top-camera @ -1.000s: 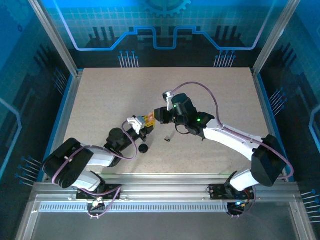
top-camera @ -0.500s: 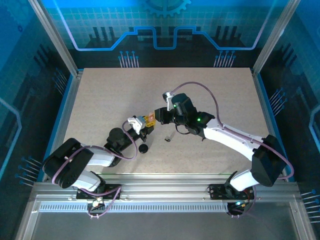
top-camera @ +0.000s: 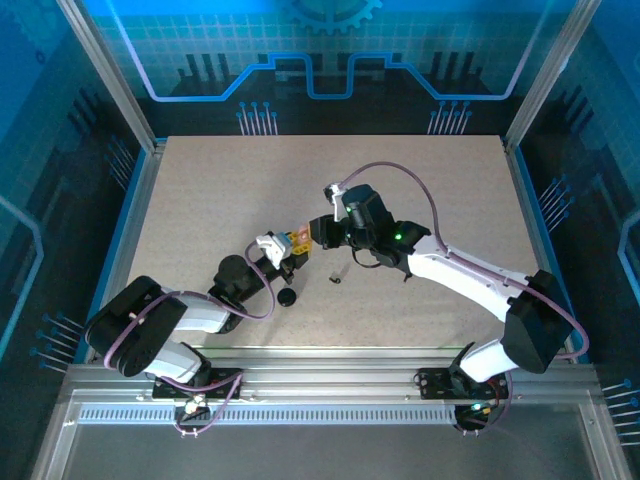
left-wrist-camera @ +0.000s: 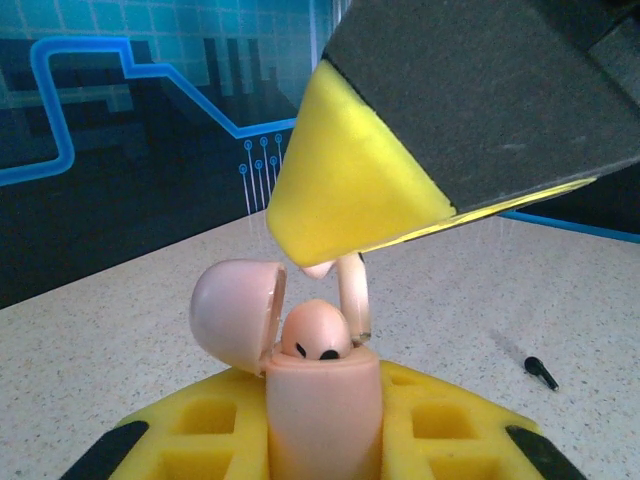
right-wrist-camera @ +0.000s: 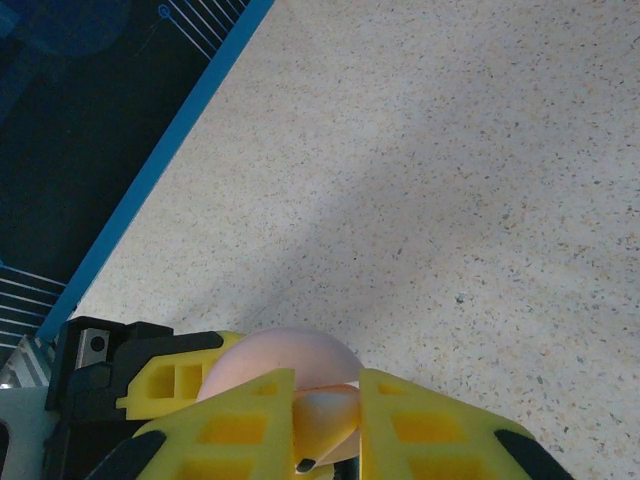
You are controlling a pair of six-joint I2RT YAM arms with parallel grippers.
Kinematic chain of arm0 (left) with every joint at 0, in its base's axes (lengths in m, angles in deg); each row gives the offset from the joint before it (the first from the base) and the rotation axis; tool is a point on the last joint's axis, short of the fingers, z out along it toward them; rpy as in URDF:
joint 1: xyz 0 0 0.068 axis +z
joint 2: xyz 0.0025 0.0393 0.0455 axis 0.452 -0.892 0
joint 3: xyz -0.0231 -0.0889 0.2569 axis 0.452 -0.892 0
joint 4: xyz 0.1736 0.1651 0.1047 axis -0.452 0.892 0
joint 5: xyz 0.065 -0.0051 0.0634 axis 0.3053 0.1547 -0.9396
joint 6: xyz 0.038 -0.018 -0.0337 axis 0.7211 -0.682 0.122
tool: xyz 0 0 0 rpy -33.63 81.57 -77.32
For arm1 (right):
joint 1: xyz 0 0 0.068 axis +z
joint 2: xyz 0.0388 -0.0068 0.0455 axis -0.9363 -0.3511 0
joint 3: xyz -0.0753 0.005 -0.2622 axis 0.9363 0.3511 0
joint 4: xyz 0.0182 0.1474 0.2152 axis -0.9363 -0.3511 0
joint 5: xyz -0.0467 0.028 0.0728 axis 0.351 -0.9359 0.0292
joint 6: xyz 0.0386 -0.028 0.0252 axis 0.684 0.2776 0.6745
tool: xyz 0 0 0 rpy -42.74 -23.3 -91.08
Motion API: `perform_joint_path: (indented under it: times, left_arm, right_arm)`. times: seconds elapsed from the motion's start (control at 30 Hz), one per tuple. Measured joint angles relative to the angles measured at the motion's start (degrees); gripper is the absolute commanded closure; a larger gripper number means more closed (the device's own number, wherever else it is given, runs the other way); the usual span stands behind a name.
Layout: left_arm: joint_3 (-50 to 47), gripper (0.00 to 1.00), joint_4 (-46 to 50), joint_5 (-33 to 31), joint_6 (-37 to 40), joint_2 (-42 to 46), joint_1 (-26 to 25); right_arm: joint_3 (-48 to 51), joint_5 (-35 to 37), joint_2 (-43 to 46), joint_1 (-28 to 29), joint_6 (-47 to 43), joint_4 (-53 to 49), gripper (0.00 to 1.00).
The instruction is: Insert wireless bluetooth earbuds into charging case
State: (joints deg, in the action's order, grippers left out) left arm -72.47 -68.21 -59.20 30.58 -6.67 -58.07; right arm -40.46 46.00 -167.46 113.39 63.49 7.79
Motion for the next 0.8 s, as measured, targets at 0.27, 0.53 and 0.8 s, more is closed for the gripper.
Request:
perform_joint_path:
  times: [0.27, 0.53, 0.8]
  left_arm:
    - [0.0, 0.88, 0.09, 0.9, 1.95, 0.02, 0.0]
    - [0.0, 0.88, 0.26, 1.55, 2.36, 0.02, 0.0]
    - [0.0, 0.88, 0.74, 1.55, 2.51, 0.09, 0.0]
  right_arm:
    - [-1.53, 0.15, -0.52, 0.09, -1.07, -2.78, 0.81]
    - [-2.32, 2.86, -0.55, 1.16, -1.9, -4.46, 0.81]
    - [-2.32, 4.87, -0.76, 1.99, -1.9, -4.44, 0.81]
